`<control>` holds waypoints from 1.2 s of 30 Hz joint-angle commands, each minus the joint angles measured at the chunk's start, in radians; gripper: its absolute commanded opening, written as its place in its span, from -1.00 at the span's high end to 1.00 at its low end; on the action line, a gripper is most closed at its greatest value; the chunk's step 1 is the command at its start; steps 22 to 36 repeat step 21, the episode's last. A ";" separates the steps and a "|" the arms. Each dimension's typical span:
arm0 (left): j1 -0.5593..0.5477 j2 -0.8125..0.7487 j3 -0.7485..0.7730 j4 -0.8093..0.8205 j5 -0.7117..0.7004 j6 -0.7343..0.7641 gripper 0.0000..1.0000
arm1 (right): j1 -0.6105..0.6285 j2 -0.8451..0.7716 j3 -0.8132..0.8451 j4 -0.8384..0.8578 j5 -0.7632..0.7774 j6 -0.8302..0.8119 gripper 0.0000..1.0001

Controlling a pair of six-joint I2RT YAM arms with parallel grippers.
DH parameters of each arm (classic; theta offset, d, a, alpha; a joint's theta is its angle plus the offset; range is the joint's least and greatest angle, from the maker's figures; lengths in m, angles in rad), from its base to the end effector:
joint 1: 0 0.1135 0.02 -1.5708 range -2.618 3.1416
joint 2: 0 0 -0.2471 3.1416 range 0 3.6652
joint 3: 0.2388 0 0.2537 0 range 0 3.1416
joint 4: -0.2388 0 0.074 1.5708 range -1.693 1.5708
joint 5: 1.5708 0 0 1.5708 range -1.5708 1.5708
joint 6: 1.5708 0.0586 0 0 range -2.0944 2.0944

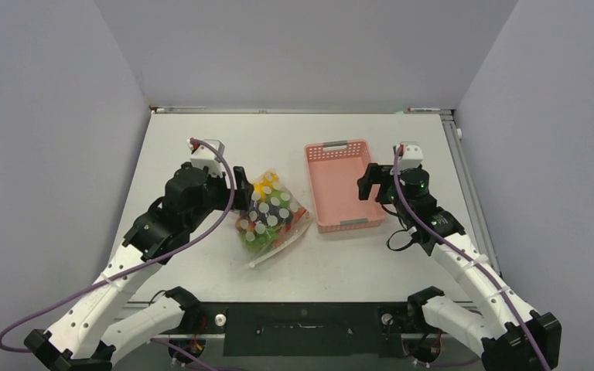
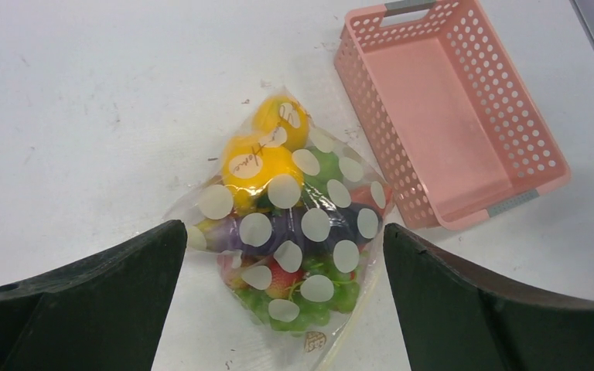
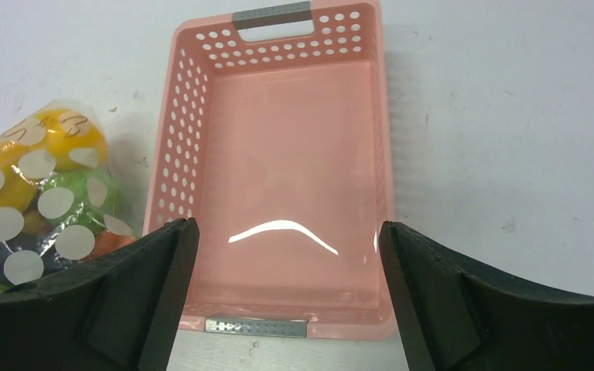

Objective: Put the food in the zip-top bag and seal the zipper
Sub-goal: Reset both arms

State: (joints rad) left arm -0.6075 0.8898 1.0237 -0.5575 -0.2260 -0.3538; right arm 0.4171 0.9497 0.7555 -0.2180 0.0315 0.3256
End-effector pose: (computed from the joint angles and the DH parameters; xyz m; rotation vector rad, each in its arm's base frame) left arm 0.1883 -0.1149 0.3440 0.1075 2.0018 -0.3960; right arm 0.2303 0.1000 0.2727 -0.0712 2.0094 0.4478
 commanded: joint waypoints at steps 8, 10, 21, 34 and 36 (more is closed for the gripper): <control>0.004 -0.149 -0.090 0.054 -0.148 0.049 -0.92 | -0.075 -0.145 -0.006 0.059 -0.051 0.017 -0.79; 0.004 -0.161 -0.100 0.058 -0.153 0.051 -0.92 | -0.075 -0.161 -0.016 0.058 -0.054 0.005 -0.79; 0.016 -0.184 -0.131 0.083 -0.087 0.045 -0.92 | -0.071 -0.203 -0.075 0.110 -0.079 -0.019 -0.79; 0.016 -0.184 -0.131 0.083 -0.087 0.045 -0.92 | -0.071 -0.203 -0.075 0.110 -0.079 -0.019 -0.79; 0.016 -0.184 -0.131 0.083 -0.087 0.045 -0.92 | -0.071 -0.203 -0.075 0.110 -0.079 -0.019 -0.79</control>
